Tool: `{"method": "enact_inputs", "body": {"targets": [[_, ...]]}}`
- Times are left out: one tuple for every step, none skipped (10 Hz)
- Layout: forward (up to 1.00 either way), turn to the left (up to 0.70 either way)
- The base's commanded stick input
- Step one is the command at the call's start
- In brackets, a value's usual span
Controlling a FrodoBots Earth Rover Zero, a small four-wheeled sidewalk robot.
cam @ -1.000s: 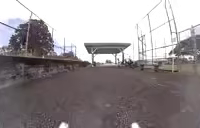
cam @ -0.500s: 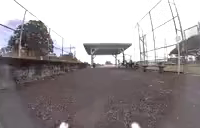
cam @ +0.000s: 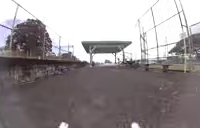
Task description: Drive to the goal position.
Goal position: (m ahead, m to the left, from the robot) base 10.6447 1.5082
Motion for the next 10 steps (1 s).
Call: {"method": "enact_inputs", "body": {"targets": [[1.00, 0.00], [1.00, 0.00], [1.00, 0.00], [1.00, 0.00], [1.00, 0.00], [1.00, 0.00], [1.00, 0.00], [1.00, 0.00], [1.00, 0.00], [1.00, 0.00]]}}
